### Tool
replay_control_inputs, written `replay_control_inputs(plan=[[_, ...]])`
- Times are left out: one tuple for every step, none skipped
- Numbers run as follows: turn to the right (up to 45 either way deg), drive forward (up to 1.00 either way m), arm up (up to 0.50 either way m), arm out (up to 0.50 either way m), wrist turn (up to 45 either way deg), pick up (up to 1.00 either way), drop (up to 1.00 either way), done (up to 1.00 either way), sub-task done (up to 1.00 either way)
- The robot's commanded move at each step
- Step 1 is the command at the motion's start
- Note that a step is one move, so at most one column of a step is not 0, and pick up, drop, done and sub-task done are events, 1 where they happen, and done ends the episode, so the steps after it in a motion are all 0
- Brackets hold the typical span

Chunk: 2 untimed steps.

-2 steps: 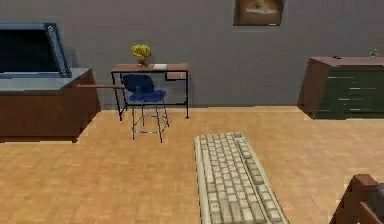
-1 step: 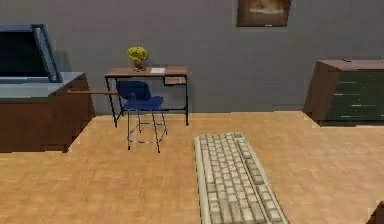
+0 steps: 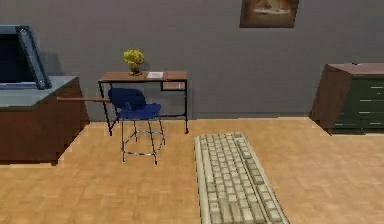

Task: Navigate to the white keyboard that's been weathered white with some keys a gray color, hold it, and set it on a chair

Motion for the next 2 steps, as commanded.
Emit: replay_control_inputs(plan=[[9.0,0.0,0.0,0.0,0.0,0.0,0.0,0.0,0.0],[0.0,1.0,0.0,0.0,0.0,0.0,0.0,0.0,0.0]])
